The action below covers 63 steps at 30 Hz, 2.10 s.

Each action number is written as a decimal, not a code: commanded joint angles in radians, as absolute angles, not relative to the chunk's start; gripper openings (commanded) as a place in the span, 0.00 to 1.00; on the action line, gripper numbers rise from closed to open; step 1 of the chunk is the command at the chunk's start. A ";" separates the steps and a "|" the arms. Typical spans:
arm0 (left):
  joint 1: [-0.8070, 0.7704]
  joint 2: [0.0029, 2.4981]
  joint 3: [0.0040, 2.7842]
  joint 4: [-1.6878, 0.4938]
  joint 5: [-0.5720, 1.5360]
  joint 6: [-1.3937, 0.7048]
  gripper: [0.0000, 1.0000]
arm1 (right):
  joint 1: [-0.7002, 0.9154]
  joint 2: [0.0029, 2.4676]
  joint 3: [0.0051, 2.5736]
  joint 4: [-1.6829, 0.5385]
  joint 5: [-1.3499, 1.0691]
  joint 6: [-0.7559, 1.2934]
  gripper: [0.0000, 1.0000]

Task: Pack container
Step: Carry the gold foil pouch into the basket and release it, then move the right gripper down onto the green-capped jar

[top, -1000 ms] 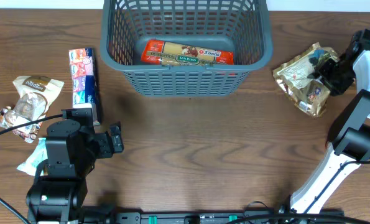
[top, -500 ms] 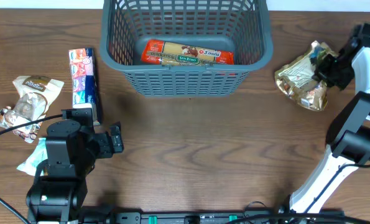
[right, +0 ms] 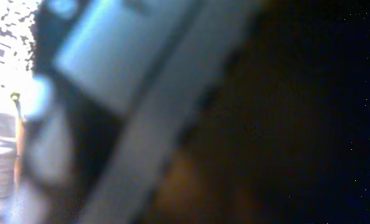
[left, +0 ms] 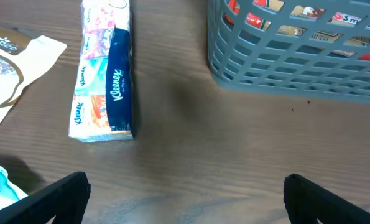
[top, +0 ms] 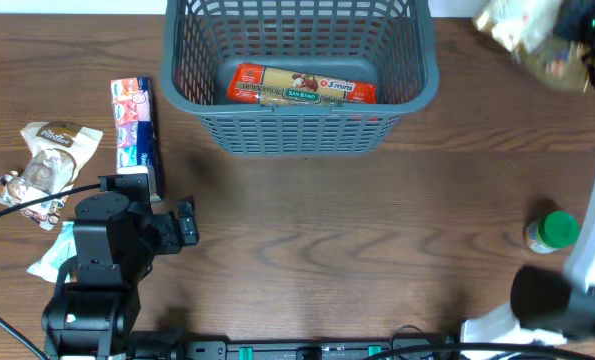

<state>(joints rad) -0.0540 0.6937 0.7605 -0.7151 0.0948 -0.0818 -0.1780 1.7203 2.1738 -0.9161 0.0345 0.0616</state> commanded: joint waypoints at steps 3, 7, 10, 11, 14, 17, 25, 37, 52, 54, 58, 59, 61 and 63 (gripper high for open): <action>-0.049 0.691 0.783 -0.717 0.094 -0.087 0.98 | 0.047 1.651 2.212 -0.771 0.001 -0.334 0.01; -0.049 0.691 0.783 -0.718 0.094 -0.087 0.98 | 0.225 1.699 2.211 -0.735 -0.120 -0.709 0.01; -0.049 0.691 0.783 -0.718 0.094 -0.087 0.98 | 0.304 1.768 2.211 -0.714 -0.102 -0.807 0.01; -0.049 0.691 0.783 -0.718 0.094 -0.087 0.98 | 0.319 1.796 2.211 -0.707 -0.102 -0.807 0.01; -0.049 0.691 0.783 -0.718 0.094 -0.087 0.98 | 0.346 1.884 2.211 -0.692 -0.103 -0.809 0.01; -0.049 0.691 0.783 -0.718 0.094 -0.087 0.98 | 0.355 1.988 2.211 -0.693 -0.105 -0.820 0.01; -0.049 0.691 0.783 -0.718 0.094 -0.087 0.99 | 0.354 2.197 2.211 -0.771 -0.101 -0.843 0.01; -0.049 0.691 0.783 -0.718 0.094 -0.087 0.99 | 0.357 2.212 2.215 -0.884 -0.102 -0.830 0.82; -0.049 0.691 0.783 -0.718 0.094 -0.087 0.98 | 0.114 1.878 2.453 -1.044 0.225 0.148 0.86; -0.049 0.691 0.783 -0.718 0.094 -0.087 0.98 | 0.025 1.841 2.453 -1.212 0.262 0.372 0.86; -0.049 0.691 0.783 -0.718 0.094 -0.087 0.98 | -0.162 1.799 2.453 -1.515 0.243 0.594 0.99; -0.049 0.691 0.783 -0.718 0.094 -0.087 0.99 | -0.202 1.797 2.453 -1.573 0.243 0.616 0.99; -0.049 0.691 0.783 -0.717 0.094 -0.087 0.98 | -0.278 1.797 2.453 -1.670 0.241 0.645 0.99; -0.049 0.691 0.783 -0.718 0.094 -0.087 0.98 | -0.344 1.797 2.434 -1.699 0.206 0.620 0.99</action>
